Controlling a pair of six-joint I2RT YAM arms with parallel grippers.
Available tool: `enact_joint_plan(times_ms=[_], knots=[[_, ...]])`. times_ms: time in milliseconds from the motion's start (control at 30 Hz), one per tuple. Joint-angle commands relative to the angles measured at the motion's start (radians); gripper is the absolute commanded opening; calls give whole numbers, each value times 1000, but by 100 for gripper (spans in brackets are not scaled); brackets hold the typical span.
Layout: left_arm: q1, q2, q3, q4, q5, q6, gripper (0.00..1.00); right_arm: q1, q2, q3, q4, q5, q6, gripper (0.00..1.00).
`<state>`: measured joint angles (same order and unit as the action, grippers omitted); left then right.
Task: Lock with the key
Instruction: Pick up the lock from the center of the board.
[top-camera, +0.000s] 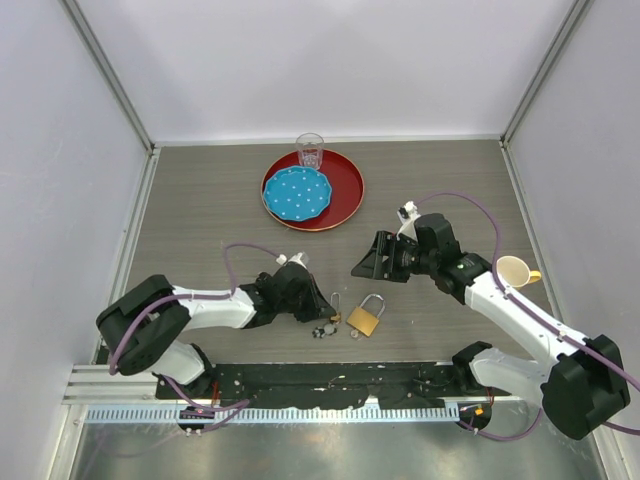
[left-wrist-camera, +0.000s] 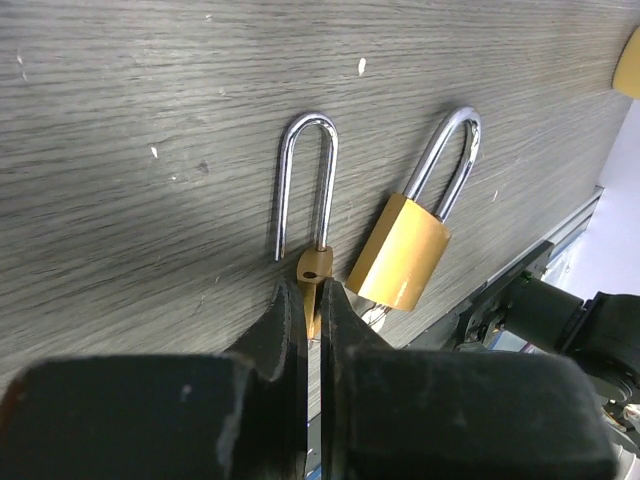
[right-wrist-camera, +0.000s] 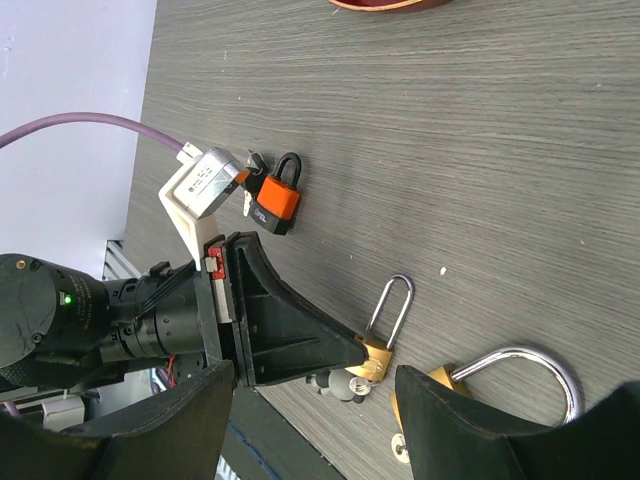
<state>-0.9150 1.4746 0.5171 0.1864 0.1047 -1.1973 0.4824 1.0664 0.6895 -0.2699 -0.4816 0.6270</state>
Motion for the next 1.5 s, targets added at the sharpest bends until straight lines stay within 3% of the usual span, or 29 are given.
enact_joint_plan(times_ms=[0,467,933,1467], knots=[[-7,26,-32,-2,-31,31,0,-4,-34,-4,34,-6,-1,71],[-7,-253,47,-214,-143,156,0,-4,-13,-30,103,-64,25,73],[-5,-614,54,-353,-166,252,0,12,82,-67,443,-253,189,78],[-7,-609,130,-395,-134,297,0,200,234,74,413,-123,200,77]])
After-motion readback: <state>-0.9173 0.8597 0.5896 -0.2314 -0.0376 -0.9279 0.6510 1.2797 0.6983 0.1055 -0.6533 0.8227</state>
